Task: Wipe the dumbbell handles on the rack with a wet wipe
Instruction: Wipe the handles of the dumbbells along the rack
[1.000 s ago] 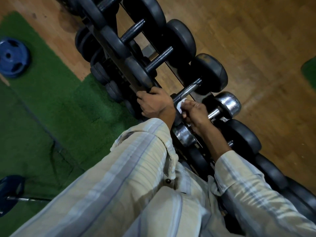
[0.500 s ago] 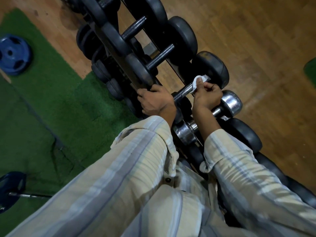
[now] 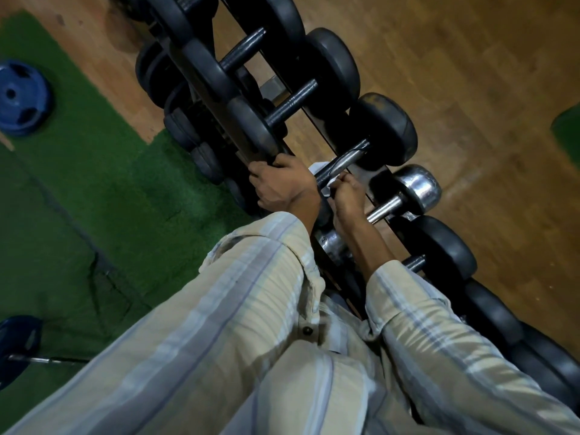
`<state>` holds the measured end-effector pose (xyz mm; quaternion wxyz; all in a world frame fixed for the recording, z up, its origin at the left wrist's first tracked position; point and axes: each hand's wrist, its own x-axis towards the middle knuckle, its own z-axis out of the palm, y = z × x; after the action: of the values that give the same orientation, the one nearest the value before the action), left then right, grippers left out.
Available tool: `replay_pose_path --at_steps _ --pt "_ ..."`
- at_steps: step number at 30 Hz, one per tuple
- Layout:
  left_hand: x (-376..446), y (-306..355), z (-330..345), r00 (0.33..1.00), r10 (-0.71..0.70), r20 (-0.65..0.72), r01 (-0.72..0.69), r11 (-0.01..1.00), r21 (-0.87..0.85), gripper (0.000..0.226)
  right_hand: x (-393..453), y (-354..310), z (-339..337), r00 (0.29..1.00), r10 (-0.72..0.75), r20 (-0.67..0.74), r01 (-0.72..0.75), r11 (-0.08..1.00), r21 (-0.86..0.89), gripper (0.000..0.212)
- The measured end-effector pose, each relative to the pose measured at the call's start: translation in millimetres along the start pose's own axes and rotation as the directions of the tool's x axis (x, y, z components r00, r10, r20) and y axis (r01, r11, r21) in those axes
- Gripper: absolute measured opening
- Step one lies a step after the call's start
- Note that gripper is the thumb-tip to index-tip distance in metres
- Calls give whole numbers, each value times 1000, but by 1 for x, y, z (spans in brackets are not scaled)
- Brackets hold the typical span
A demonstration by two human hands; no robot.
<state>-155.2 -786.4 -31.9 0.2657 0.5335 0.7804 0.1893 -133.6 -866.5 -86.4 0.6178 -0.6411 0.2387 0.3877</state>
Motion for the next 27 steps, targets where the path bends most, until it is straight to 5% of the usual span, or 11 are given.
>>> replay_pose_path --at_steps 10,15,24,27 --pt "1 -1 2 1000 1 19 -1 1000 6 26 31 -53 -24 990 106 -94 -53 895 443 27" --pt "0 -3 2 1000 -4 22 4 1000 -1 29 35 -48 -28 972 233 23 -207 809 551 26" --pt "2 -3 3 1000 -1 -3 0 1000 -24 36 3 -30 -8 940 312 139 -338 909 243 31" --pt "1 -4 3 1000 2 11 -2 1000 -22 33 -10 -36 -4 943 272 190 -309 928 205 58"
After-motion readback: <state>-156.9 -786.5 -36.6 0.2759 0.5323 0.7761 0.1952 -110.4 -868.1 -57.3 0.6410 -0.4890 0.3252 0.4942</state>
